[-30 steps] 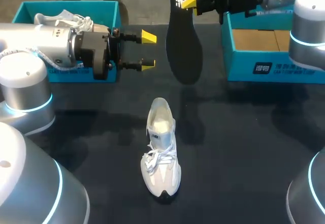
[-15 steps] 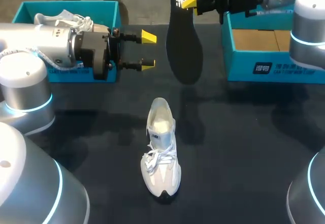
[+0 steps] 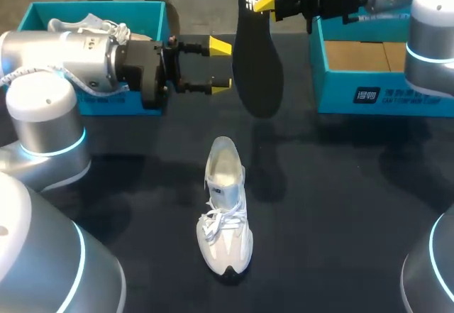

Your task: Take the shoe out of the shoebox, open the shoe tongue, remove and reinsert the insole, then place the shoe into the shoebox

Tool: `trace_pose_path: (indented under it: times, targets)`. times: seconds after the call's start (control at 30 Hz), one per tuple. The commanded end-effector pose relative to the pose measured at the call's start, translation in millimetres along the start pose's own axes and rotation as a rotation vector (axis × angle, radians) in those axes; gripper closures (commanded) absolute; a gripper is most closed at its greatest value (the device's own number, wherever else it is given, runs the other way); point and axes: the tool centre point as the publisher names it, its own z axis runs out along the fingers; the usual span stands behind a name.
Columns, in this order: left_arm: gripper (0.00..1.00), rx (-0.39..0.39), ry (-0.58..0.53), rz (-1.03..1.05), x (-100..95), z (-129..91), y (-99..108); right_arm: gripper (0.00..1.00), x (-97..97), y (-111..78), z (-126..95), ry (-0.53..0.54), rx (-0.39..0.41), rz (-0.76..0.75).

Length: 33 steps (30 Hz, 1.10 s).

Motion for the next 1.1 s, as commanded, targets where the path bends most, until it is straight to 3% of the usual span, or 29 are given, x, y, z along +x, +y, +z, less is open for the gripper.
trace_pose_path:
  times: [0.03, 0.7, 0.83, 0.97, 1.1]
  targets:
    - [0.00, -0.015, 0.001, 0.008, 3.0, 15, -6, 1.00, 0.1, 0.2, 1, -0.001, -0.001, 0.000]
    - [0.00, -0.033, -0.031, 0.047, -4.4, 48, 3, 1.00, 0.1, 0.2, 1, -0.001, -0.001, 0.000]
    - [0.12, -0.036, -0.041, 0.037, -7.9, 47, 3, 1.00, 0.1, 0.2, 1, -0.001, -0.001, 0.000]
    - [0.40, -0.032, -0.048, 0.031, -11.3, 47, 0, 1.00, 0.1, 0.2, 1, -0.001, -0.001, 0.000]
    - [0.50, -0.024, -0.052, 0.030, -14.3, 48, -2, 1.00, 0.1, 0.2, 1, -0.001, -0.001, 0.000]
